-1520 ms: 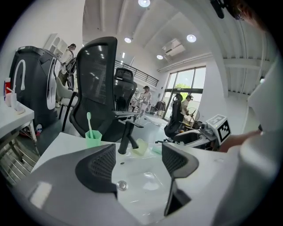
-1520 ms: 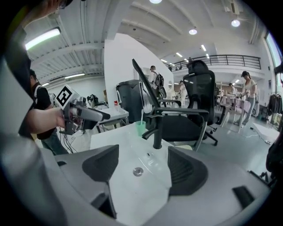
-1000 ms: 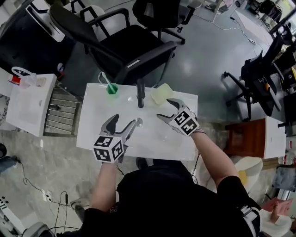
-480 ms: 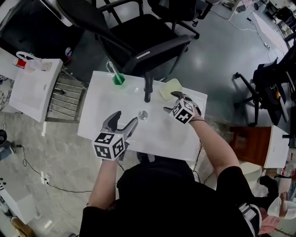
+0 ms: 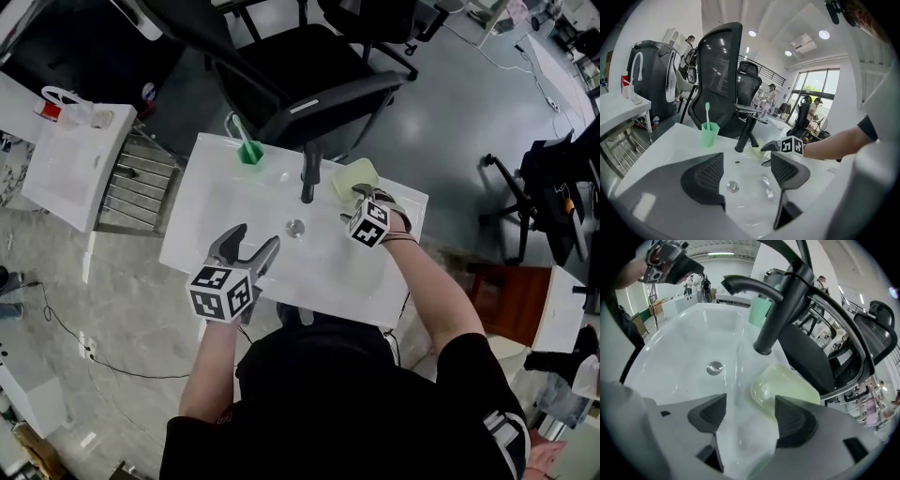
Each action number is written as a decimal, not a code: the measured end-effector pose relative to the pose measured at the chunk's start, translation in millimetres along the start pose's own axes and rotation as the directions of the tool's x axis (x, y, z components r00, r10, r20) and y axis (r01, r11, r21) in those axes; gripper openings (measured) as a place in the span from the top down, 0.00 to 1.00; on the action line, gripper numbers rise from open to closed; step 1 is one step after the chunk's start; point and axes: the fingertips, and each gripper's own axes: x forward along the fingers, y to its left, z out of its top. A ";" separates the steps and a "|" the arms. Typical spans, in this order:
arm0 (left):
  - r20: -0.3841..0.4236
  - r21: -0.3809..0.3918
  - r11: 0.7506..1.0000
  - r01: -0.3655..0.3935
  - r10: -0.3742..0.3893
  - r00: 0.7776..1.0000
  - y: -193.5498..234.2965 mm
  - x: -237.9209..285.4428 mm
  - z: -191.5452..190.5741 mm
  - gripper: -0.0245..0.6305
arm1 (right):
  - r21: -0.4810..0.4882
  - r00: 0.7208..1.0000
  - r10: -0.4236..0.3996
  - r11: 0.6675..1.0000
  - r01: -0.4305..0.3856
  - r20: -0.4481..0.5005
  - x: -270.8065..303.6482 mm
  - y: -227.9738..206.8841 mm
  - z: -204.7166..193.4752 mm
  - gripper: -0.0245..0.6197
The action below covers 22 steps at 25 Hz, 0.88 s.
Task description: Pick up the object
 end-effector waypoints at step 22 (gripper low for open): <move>0.017 -0.037 0.999 -0.023 0.023 1.000 11.4 -36.1 -13.5 0.49 | -0.235 0.957 -0.275 0.940 0.248 -0.089 -8.9 10.8 -5.1 0.81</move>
